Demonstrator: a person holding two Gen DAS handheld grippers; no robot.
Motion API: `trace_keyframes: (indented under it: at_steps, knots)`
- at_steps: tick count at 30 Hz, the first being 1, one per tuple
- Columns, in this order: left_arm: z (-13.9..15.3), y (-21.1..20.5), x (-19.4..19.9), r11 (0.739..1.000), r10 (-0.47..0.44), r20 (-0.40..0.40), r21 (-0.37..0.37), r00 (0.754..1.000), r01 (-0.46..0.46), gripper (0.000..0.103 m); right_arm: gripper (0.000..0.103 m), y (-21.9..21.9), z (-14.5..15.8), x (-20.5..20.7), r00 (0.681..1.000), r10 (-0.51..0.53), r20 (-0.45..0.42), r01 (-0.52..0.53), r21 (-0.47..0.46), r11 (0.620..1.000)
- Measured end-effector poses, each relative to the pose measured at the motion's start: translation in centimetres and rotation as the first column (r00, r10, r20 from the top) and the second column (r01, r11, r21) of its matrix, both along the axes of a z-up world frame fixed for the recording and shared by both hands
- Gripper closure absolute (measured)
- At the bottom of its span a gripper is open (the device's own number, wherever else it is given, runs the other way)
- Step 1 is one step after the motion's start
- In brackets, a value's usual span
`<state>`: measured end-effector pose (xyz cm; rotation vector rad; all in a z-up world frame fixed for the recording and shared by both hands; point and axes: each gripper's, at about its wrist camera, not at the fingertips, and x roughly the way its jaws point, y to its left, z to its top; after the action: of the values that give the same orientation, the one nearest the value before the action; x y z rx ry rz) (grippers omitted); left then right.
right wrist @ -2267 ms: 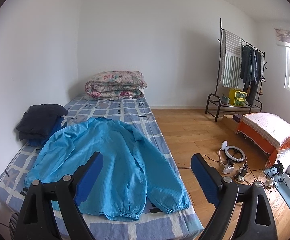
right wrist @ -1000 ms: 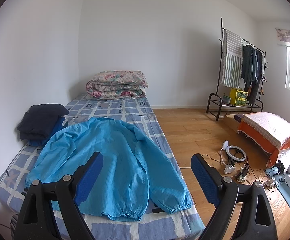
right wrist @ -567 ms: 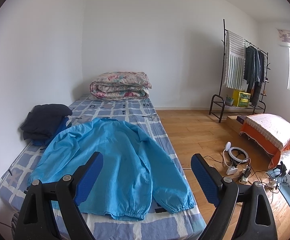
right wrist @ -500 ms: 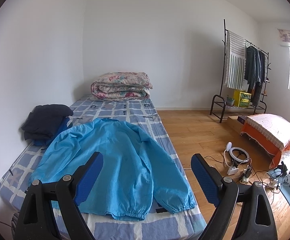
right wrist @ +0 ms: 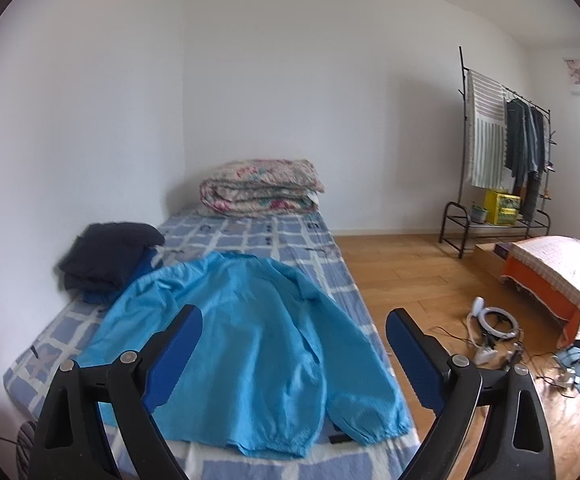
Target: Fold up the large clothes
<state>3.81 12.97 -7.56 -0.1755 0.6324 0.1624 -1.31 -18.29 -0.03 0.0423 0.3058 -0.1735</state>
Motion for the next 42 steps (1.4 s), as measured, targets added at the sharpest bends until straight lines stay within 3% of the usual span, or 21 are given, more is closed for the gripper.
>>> trace_keyframes:
  at_steps: [5,13,18,26,29,31,40,42]
  knots:
    - [-1.3,1.3,1.0,0.998,-0.005,-0.052,-0.068,0.999,0.001,0.03,0.004,0.9,-0.3,1.1,0.999,0.04,0.013,-0.04,-0.016,0.999]
    - [-2.2,1.3,3.0,0.993,-0.029,-0.107,-0.114,0.994,0.017,0.031,0.005,0.2,-0.5,3.2,0.989,0.146,-0.014,-0.146,0.023,0.989]
    - [-5.3,1.2,5.5,0.979,-0.056,-0.224,-0.206,0.973,0.009,0.038,0.007,1.1,-0.6,3.8,0.967,0.256,-0.015,-0.255,0.028,0.966]
    - [-9.5,1.2,8.7,0.974,-0.056,-0.317,-0.226,0.947,-0.018,0.038,0.013,2.3,-0.6,3.7,0.931,0.364,-0.026,-0.36,0.101,0.928]
    - [-11.8,1.6,10.3,0.973,-0.07,-0.358,-0.23,0.931,-0.015,0.048,0.017,2.3,-0.7,4.4,0.933,0.356,-0.048,-0.348,0.123,0.93]
    - [-13.4,2.0,11.3,0.97,-0.086,-0.389,-0.241,0.917,-0.011,0.054,0.021,2.4,-0.9,5.5,0.931,0.357,-0.07,-0.345,0.14,0.928]
    - [-21.0,4.8,14.8,0.936,-0.12,-0.47,-0.348,0.875,-0.059,0.054,0.034,6.8,-2.7,15.0,0.873,0.451,-0.184,-0.415,0.207,0.886]
    - [-22.2,5.2,15.6,0.92,-0.141,-0.474,-0.386,0.869,-0.061,0.054,0.042,8.1,-3.7,17.6,0.851,0.481,-0.21,-0.437,0.223,0.871]
